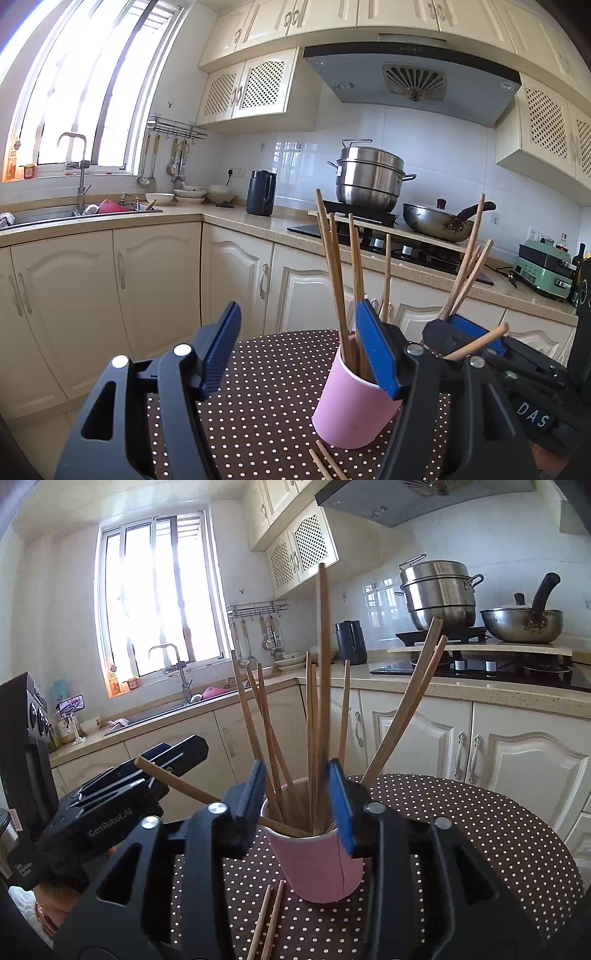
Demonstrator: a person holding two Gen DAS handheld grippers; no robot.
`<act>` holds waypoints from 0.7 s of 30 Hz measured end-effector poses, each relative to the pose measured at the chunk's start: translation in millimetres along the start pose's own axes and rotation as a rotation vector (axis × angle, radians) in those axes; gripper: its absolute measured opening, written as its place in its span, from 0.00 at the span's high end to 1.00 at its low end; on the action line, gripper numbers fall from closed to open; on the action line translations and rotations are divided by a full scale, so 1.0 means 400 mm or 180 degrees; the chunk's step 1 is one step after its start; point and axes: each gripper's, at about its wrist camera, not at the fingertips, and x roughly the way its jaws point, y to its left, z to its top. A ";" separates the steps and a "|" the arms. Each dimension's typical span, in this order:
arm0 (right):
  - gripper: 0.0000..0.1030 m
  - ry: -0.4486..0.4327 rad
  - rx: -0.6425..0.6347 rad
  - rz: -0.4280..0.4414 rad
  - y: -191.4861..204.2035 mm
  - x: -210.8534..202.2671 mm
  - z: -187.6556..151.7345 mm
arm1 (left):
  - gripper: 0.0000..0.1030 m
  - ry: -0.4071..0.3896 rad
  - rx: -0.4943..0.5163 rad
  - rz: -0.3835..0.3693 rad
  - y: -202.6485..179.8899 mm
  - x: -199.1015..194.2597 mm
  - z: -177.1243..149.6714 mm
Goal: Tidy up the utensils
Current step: 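Move both open grippers back from the pink cup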
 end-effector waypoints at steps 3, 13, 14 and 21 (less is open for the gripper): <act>0.57 -0.0014 -0.0021 0.0005 0.011 -0.008 0.007 | 0.38 0.0007 0.0009 0.0025 0.002 -0.014 0.000; 0.57 -0.0105 -0.0098 -0.0203 0.031 -0.065 0.023 | 0.38 0.0047 -0.0028 0.0065 0.018 -0.076 0.017; 0.57 -0.0124 -0.0089 -0.0213 0.032 -0.075 0.025 | 0.38 0.0046 -0.0031 0.0067 0.017 -0.084 0.019; 0.56 -0.0184 -0.0102 -0.0251 0.060 -0.137 0.038 | 0.38 0.0002 0.0148 0.0086 -0.018 -0.163 0.011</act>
